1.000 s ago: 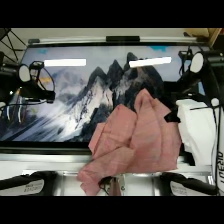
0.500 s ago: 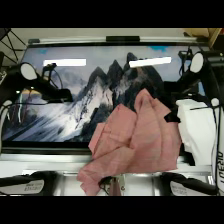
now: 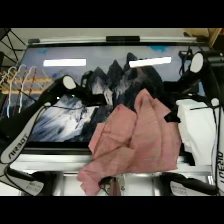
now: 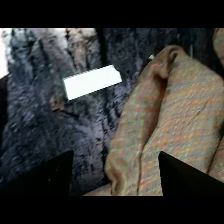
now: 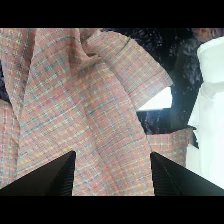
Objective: Fold the shirts.
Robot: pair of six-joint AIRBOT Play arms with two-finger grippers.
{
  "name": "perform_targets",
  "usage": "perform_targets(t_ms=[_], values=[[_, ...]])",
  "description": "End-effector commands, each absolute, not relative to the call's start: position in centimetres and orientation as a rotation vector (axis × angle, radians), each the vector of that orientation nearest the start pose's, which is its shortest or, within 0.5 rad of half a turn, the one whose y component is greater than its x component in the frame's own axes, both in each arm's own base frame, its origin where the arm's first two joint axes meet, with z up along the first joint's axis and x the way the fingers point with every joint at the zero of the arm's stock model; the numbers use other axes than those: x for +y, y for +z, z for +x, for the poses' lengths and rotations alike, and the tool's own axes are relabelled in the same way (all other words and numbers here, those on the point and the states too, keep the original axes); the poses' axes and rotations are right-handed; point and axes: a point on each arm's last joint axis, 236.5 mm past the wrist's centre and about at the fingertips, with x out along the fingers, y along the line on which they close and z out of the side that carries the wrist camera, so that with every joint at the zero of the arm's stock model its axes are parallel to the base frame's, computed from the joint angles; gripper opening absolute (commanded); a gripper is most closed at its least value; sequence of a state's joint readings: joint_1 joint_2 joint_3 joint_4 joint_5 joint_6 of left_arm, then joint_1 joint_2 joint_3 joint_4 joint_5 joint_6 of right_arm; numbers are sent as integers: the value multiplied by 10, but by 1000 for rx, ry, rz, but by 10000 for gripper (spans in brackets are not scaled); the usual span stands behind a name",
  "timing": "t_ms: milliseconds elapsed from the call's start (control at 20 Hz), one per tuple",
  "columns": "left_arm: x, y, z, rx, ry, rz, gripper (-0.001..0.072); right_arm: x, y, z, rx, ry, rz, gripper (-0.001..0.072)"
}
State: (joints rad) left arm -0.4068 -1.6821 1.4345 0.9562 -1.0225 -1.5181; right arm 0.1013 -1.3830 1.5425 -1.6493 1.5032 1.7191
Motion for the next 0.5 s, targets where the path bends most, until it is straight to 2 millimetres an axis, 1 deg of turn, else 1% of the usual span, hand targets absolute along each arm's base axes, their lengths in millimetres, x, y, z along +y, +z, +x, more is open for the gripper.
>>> perform_targets(t_ms=[0,150,300,450], values=[[-346,-32,416,1265,-644,-456,613,21,82,393,1333,-77,0,580],[-351,-49,412,1295,-639,-448,612,21,82,393,1333,-77,0,579],[-353,-57,411,1305,-634,-445,611,21,82,393,1331,-78,0,579],[-364,-69,403,1333,-647,-433,611,21,82,394,1328,-77,1,579]])
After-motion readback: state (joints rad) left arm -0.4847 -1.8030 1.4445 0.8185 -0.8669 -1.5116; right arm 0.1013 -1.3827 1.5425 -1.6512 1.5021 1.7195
